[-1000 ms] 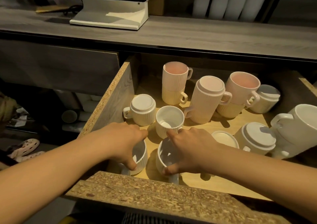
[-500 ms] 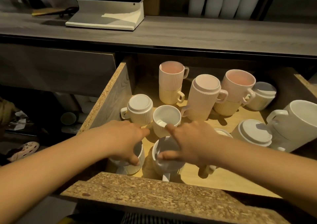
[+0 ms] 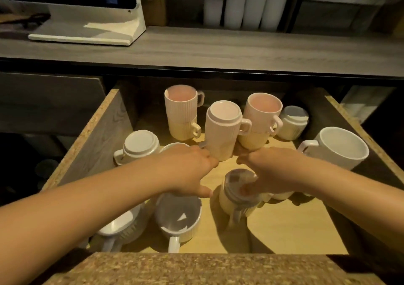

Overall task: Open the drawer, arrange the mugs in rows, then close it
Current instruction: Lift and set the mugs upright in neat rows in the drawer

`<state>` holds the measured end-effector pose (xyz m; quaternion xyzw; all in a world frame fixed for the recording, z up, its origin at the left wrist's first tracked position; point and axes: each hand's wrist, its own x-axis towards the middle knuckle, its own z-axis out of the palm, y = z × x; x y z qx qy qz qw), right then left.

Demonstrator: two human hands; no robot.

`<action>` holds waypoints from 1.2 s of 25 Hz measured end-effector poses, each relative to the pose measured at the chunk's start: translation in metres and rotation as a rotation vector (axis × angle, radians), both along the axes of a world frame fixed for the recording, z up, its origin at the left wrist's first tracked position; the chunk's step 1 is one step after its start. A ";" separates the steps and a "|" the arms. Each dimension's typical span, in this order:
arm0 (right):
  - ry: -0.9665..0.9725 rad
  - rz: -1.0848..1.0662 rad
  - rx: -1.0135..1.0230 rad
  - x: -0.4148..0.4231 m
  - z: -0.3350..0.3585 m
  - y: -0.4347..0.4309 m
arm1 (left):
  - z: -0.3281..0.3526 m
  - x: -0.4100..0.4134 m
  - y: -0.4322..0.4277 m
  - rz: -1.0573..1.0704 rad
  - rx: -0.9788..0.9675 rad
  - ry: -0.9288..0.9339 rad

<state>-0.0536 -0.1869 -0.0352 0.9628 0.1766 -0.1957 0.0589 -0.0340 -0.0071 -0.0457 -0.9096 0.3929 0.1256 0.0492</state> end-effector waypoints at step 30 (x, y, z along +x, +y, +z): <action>0.178 -0.120 1.052 -0.005 0.029 -0.046 | 0.031 -0.003 0.007 0.262 -0.933 0.363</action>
